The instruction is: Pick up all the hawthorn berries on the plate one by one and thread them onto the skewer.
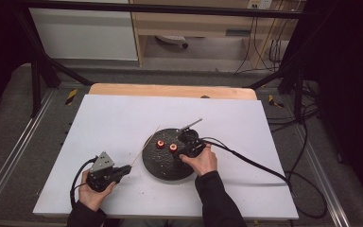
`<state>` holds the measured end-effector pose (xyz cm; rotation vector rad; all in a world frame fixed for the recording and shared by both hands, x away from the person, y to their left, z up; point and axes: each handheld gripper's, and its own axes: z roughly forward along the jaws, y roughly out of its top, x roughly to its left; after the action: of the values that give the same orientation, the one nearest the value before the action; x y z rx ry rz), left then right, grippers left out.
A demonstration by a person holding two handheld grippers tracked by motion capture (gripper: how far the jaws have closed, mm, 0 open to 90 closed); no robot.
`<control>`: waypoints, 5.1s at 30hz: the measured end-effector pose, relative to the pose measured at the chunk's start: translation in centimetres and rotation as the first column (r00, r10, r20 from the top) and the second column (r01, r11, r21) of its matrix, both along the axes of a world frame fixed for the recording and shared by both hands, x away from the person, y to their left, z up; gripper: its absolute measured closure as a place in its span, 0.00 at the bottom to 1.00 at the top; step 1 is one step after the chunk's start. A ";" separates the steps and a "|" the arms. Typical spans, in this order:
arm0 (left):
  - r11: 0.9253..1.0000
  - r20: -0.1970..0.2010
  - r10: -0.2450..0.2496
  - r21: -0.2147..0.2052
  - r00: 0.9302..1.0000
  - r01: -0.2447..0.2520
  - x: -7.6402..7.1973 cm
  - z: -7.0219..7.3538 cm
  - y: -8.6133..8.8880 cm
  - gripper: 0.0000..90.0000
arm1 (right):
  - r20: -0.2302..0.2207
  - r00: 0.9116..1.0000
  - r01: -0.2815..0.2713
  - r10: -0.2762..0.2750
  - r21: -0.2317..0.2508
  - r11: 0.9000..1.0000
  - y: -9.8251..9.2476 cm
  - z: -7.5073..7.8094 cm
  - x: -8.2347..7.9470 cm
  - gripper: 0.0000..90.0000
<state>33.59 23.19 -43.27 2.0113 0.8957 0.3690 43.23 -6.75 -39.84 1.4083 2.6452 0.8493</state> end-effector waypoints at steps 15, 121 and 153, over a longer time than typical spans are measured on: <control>1.000 0.015 -0.009 -0.004 1.000 0.010 -0.3 0.0 -0.8 0.98 | 0.093 0.995 0.018 -0.032 0.148 0.989 -3.0 1.3 -1.2 0.68; 0.984 0.004 -0.037 -0.175 0.999 0.037 -0.5 1.5 -8.8 0.98 | 0.432 0.712 -0.034 -0.553 0.809 0.587 -5.9 0.7 -1.8 0.68; 0.978 0.044 0.002 -0.208 0.999 0.007 1.3 4.3 -11.4 0.98 | 0.419 0.764 -0.061 -0.491 0.804 0.591 -5.6 0.3 -3.4 0.68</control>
<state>34.88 11.74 -38.99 1.8054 0.8672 0.3040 39.88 -12.35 -39.52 1.1836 1.5387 2.1532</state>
